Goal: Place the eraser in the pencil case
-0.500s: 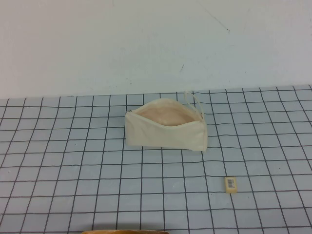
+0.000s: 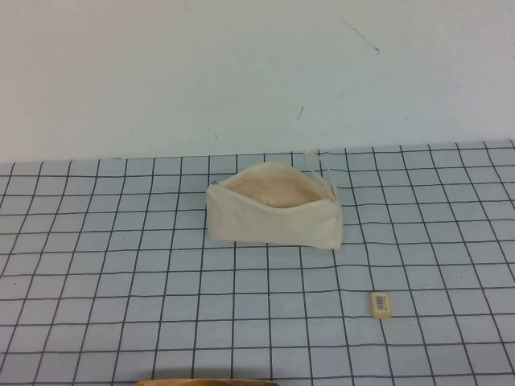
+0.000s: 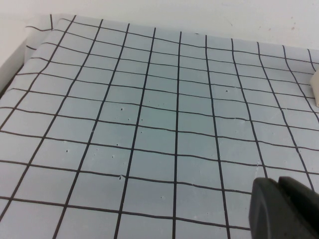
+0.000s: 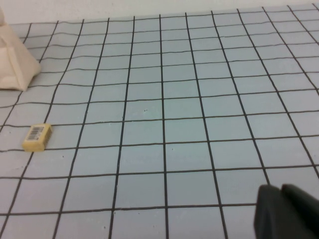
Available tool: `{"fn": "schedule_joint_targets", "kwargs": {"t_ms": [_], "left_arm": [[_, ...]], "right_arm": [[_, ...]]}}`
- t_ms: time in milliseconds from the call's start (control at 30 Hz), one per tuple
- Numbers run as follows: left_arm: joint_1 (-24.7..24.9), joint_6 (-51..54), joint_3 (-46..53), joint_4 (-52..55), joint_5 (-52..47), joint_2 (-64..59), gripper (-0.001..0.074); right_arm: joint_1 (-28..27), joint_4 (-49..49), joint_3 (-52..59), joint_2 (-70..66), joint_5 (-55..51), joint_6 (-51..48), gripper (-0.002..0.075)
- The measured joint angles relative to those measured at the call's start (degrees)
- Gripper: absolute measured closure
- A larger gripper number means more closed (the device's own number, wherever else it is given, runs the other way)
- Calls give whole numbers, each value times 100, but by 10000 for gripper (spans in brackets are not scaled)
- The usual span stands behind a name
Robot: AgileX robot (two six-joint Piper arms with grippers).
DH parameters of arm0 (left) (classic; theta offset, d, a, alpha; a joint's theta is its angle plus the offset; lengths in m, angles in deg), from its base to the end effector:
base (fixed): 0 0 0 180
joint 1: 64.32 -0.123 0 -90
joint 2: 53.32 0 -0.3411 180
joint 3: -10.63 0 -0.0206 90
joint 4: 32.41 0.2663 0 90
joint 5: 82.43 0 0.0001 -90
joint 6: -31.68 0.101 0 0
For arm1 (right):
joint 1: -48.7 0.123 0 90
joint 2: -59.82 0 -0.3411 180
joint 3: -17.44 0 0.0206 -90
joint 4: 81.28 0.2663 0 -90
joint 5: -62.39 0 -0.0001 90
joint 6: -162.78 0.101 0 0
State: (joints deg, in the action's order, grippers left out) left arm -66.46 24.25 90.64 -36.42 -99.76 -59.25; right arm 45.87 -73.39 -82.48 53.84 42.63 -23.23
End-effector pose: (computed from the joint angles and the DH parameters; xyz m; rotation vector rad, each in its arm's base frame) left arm 0.0232 -0.0012 0.1744 -0.1956 1.7930 -0.1323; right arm 0.0223 0.0036 0.1701 0.0359 1.8433 0.0256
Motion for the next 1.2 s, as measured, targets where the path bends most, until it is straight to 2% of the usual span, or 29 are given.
{"fn": "schedule_joint_targets", "kwargs": {"t_ms": [367,500,600,767,833,1033,1100,1200], "left_arm": [[0,0,0,0,0,0,736],[0,0,0,0,0,0,736],[0,0,0,0,0,0,736],[0,0,0,0,0,0,736],[0,0,0,0,0,0,736],[0,0,0,0,0,0,736],[0,0,0,0,0,0,736],[0,0,0,-5,0,0,736]], "right_arm": [[0,35,0,0,22,0,729],[0,405,0,0,46,0,729],[0,1377,0,0,56,0,729],[0,4118,0,0,73,0,729],[0,4661,0,0,143,0,729],[0,4964,0,0,179,-434,729],[0,4992,0,0,247,-859,729],[0,5005,-121,0,238,-2109,729]]}}
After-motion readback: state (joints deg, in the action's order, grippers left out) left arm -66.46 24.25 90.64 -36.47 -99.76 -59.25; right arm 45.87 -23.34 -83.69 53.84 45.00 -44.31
